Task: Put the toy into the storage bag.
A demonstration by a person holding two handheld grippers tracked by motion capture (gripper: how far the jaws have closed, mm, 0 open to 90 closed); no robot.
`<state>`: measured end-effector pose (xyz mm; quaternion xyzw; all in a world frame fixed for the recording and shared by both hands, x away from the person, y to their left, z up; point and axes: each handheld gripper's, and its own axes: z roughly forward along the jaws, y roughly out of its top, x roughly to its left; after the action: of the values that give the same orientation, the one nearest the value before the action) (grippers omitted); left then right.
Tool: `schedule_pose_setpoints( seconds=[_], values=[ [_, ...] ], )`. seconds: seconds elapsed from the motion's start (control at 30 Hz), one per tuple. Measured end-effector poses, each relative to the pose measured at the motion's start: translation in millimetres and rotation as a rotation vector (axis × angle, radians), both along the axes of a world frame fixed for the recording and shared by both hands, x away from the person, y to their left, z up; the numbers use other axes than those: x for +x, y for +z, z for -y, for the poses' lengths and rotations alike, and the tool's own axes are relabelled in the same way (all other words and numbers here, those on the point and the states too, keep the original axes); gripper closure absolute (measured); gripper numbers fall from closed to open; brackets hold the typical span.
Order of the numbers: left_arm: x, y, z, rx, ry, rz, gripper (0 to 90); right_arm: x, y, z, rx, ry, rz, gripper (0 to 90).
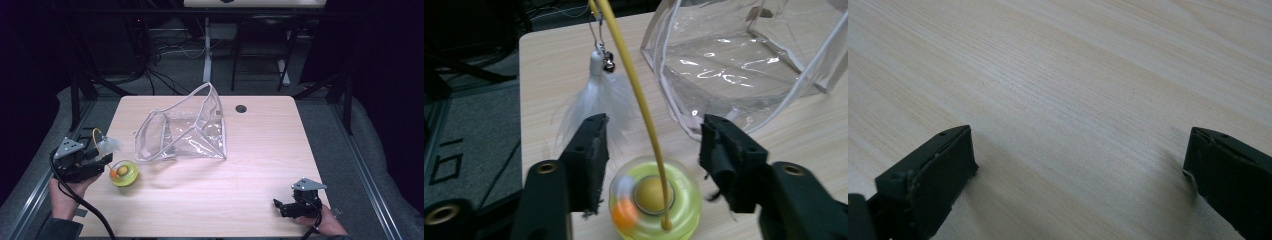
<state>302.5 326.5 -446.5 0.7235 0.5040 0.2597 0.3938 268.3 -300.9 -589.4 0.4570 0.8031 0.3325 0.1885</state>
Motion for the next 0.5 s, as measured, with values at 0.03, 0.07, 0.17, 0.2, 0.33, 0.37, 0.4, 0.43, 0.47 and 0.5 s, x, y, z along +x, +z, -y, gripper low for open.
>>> schedule_pose_setpoints(
  seconds=[0.03, 0.07, 0.17, 0.2, 0.33, 0.37, 0.4, 0.43, 0.47, 0.5],
  values=[
    [0.5, -0.4, -0.7, -0.004, -0.002, -0.001, 53.2, 0.1, -0.3, 0.0, 0.001, 0.001, 0.004, 0.0],
    [0.9, -0.6, -0.7, -0.002, -0.003, -0.002, 53.2, 0.1, -0.3, 0.0, 0.001, 0.001, 0.004, 0.0],
    [1.1, 0.3, -0.5, 0.003, -0.012, 0.005, 67.7, -0.1, -0.7, -0.4, 0.006, -0.004, 0.007, 0.0],
    [0.8, 0.7, -0.7, 0.006, -0.01, 0.009, 67.7, -0.1, -0.7, -0.4, 0.006, -0.004, 0.007, 0.0],
    [1.1, 0.7, -1.7, 0.019, -0.008, 0.002, 82.9, 0.1, -0.1, -0.3, 0.002, -0.003, -0.001, 0.0],
    [1.7, 1.6, -3.7, 0.021, -0.008, -0.004, 84.3, 0.0, -0.1, -0.5, 0.003, -0.003, 0.001, 0.0],
    [1.7, 1.6, -3.7, 0.021, -0.008, -0.004, 85.4, -0.1, -0.1, -0.5, 0.003, -0.004, 0.001, 0.0],
    [1.7, 2.0, -4.7, 0.02, -0.003, -0.007, 85.4, -0.1, -0.1, -0.5, 0.003, -0.004, 0.001, 0.0],
    [1.6, 2.2, -5.4, 0.021, 0.002, -0.007, 86.9, -0.3, -0.5, -0.8, 0.008, -0.008, 0.004, 0.0],
    [1.2, 2.0, -5.7, 0.024, 0.006, -0.005, 87.6, -0.3, -0.1, -0.6, 0.002, -0.006, 0.002, 0.0]
  ],
)
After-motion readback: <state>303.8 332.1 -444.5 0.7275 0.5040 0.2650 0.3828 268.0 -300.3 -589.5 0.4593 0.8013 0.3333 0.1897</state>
